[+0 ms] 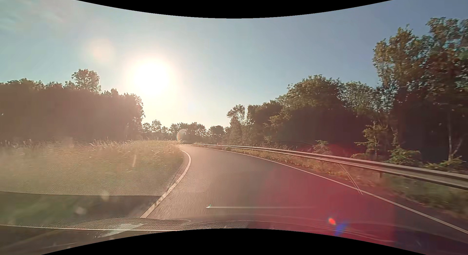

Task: Follow the waypoints while adhering to traffic rules and regulations

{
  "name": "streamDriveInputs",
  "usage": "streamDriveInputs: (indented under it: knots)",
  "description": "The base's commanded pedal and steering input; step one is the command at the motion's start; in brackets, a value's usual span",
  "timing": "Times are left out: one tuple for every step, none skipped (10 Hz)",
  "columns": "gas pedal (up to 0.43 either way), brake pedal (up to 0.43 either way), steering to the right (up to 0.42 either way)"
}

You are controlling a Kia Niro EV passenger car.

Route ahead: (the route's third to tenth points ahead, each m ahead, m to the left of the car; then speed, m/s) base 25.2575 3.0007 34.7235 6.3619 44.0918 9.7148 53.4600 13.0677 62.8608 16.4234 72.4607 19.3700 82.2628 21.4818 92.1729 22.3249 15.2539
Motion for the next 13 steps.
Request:
streamDriveInputs:
  knots:
    - [0.260,0.000,-0.074]
    - [0.260,0.000,-0.072]
    - [0.260,0.000,-0.071]
    - [0.260,0.000,-0.070]
    - [0.260,0.000,-0.069]
    - [0.260,0.000,-0.069]
    - [0.260,0.000,-0.068]
    - [0.260,0.000,-0.066]
    - [0.260,0.000,-0.063]
    - [0.260,0.000,-0.058]
    - [0.260,0.000,-0.052]
    - [0.260,0.000,-0.046]
    - [0.260,0.000,-0.045]
